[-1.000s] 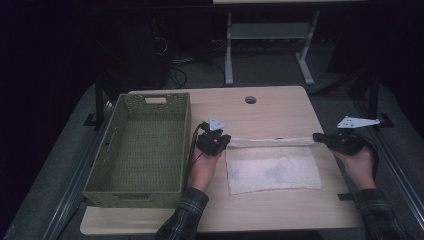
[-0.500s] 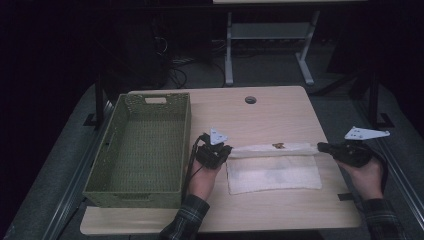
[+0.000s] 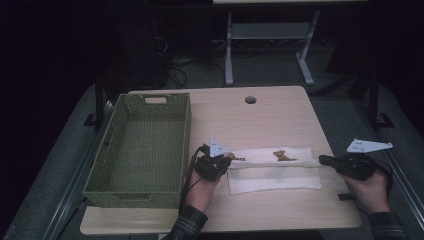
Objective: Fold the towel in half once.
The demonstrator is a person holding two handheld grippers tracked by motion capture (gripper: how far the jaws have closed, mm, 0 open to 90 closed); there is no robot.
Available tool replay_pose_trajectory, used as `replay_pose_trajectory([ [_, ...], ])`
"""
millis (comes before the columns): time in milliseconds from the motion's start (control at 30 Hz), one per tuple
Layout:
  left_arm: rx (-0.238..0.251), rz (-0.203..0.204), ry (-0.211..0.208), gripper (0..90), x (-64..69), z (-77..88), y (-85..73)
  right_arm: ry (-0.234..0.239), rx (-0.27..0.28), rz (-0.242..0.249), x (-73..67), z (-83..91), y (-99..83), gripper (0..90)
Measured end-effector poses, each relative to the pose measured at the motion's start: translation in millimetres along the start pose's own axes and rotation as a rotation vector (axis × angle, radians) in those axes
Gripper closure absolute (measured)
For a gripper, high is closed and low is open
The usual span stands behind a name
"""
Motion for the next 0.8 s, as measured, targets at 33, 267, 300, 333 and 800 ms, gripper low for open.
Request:
replay_pose_trajectory([
  [33,-0.013,-0.004,-0.006,86.7,1.1,0.9,-2.5,-0.002,-0.003,0.003,-0.6,1.1,-1.8,86.7],
  [267,-0.046,-0.021,-0.032,86.6,9.8,2.7,-11.5,0.009,-0.024,-0.008,-5.4,7.2,-12.9,86.7],
  [300,-0.048,-0.022,-0.033,86.7,10.5,3.5,-12.7,0.011,-0.027,-0.007,-6.8,7.7,-14.6,86.7],
  [333,-0.051,-0.020,-0.033,86.7,11.1,3.8,-13.8,0.016,-0.036,-0.005,-9.0,8.5,-16.7,86.7],
  [800,-0.138,-0.013,-0.093,86.5,24.7,4.3,-39.2,0.041,-0.120,-0.009,-22.1,13.1,-40.1,86.2],
])
Point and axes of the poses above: each handheld gripper's, and its own axes: z roughly backward along the jaws, y roughly out of its top, x roughly to its right, the point moved 5 cm from there along -z, roughly forward along the jaws, and after that the axes turned 14 degrees about x, right-handed, at the moved point
